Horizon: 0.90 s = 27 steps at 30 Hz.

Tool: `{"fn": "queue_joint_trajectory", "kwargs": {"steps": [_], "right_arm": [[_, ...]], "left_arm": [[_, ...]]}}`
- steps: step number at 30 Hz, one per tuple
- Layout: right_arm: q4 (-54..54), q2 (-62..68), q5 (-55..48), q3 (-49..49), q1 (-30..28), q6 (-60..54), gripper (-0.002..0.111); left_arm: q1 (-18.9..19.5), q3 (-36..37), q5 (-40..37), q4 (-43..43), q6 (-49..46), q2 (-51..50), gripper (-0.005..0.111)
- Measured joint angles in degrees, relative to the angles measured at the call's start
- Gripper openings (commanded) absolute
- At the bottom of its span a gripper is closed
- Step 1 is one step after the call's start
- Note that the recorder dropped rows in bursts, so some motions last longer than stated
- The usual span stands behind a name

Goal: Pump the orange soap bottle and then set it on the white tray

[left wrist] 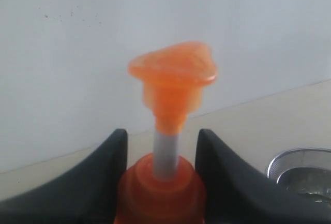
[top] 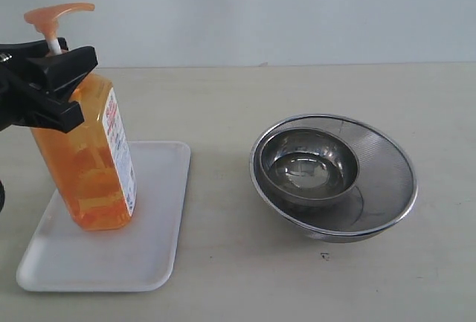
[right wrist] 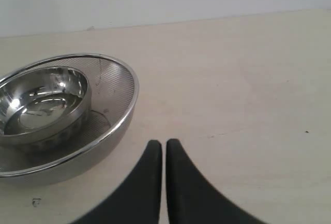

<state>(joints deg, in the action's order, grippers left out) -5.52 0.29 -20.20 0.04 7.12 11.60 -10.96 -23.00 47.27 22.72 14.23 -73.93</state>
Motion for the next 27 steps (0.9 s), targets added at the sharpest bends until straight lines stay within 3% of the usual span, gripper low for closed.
{"fn": "queue_joint_trajectory", "kwargs": {"steps": [24,27], "right_arm": [[0.0,0.0,0.0,0.0,0.0,0.0,0.000],[0.0,0.0,0.0,0.0,0.0,0.0,0.000]], "left_arm": [[0.0,0.0,2.7,0.0,0.6,-4.1,0.005],[0.0,0.0,2.7,0.0,0.6,-4.1,0.010]]}}
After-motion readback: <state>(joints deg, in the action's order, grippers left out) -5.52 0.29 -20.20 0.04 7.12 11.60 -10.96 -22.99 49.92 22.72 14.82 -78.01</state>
